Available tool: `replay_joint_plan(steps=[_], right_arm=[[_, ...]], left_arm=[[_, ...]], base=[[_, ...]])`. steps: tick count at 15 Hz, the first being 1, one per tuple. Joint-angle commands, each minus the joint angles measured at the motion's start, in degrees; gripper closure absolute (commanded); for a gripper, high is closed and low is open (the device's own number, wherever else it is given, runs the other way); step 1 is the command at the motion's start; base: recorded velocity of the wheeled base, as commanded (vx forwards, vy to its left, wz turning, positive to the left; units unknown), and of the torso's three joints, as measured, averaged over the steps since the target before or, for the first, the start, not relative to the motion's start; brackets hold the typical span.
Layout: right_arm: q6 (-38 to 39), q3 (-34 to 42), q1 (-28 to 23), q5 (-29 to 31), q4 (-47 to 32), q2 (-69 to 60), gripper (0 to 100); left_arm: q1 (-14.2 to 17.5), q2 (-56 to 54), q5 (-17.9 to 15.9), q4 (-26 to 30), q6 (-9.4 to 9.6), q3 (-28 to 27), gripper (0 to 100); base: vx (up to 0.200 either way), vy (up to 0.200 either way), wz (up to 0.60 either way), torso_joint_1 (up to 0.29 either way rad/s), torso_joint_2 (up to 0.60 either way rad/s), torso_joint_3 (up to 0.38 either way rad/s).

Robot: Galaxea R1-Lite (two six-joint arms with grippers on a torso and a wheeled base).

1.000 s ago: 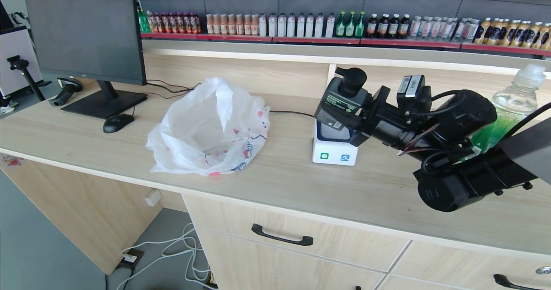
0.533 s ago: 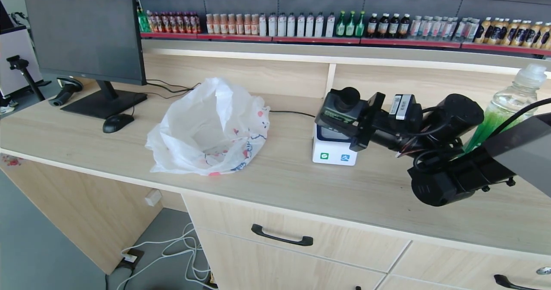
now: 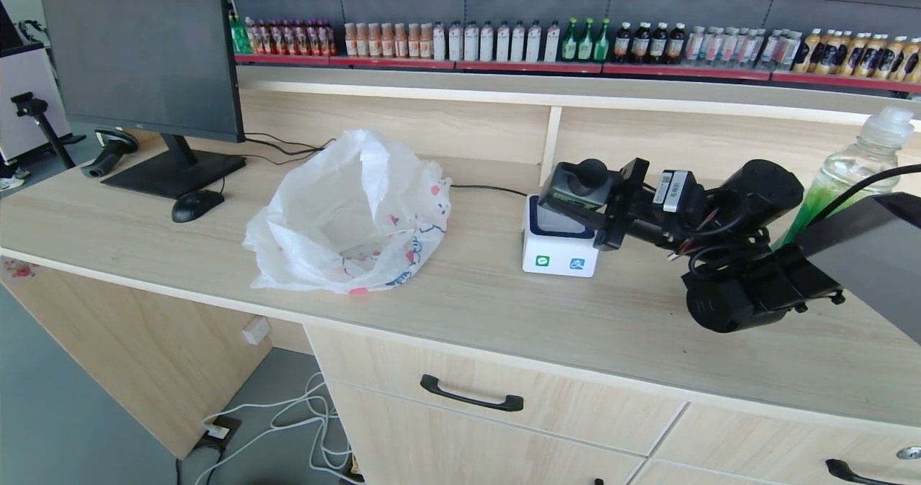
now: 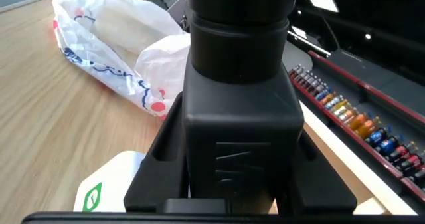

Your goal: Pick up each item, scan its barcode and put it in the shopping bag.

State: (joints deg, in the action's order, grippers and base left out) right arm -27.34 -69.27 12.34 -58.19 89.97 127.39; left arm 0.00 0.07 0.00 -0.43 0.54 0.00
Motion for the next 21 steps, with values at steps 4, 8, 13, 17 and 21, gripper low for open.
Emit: replay_joint_plan(steps=[4,8,13,17,21], right_arm=[[-0.61,-5.18,-1.0,-0.26,0.03,3.04,100],[-0.69,-5.97,-1.26,-0.26,0.03,3.57,100],[-0.69,-5.97,-1.26,-0.26,0.03,3.92,100],[-1.13,-5.79,-1.17,0.09,0.03,3.92,100],[-0.96,-5.7,-1.17,0.18,0.03,3.57,100]], left_arm=[[0.0,0.01,0.0,-0.01,-0.01,0.0,0],[0.09,0.01,0.0,-0.01,-0.01,0.0,0],[0.0,0.01,0.0,-0.01,-0.01,0.0,0],[0.09,0.01,0.0,-0.01,0.08,0.0,0],[0.09,0.01,0.0,-0.01,-0.01,0.0,0]], base=[[0.0,0.0,0.0,0.0,0.0,0.0],[0.0,0.0,0.0,0.0,0.0,0.0],[0.0,0.0,0.0,0.0,0.0,0.0],[0.0,0.0,0.0,0.0,0.0,0.0],[0.0,0.0,0.0,0.0,0.0,0.0]])
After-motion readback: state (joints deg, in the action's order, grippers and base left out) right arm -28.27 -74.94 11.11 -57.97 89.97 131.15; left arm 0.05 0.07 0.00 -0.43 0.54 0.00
